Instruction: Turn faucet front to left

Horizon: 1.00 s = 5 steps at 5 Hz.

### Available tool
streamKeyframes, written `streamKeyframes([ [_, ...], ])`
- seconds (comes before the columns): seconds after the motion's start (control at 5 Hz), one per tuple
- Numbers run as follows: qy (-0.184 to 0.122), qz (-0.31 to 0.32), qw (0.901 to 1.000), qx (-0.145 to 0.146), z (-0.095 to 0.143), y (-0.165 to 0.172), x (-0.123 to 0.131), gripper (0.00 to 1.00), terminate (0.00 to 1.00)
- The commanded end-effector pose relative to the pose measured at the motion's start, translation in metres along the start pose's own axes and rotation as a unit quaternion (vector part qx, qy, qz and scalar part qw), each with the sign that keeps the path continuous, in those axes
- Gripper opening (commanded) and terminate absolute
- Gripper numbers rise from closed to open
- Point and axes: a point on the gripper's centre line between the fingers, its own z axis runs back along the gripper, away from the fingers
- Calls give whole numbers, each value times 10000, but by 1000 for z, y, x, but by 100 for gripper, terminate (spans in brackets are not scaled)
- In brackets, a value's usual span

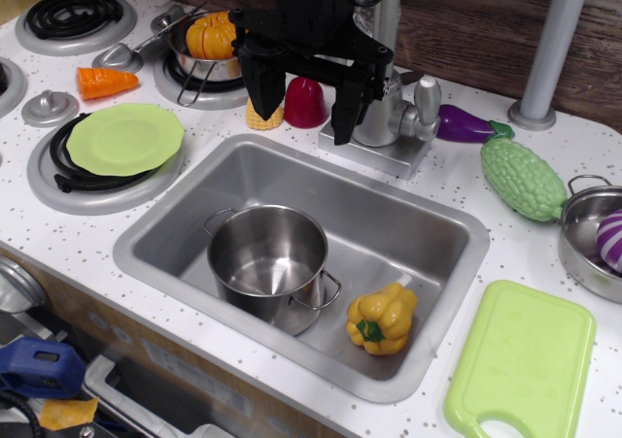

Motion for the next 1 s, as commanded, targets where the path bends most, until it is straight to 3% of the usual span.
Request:
streamKeyframes([
  [0.0,0,0,10000,0,0,0,0,100,0],
  [0.4,-1016,-4,9932,562,-2,3,15,100,0],
  [0.8,-1758,-57,9828,570,3,13,37,100,0],
])
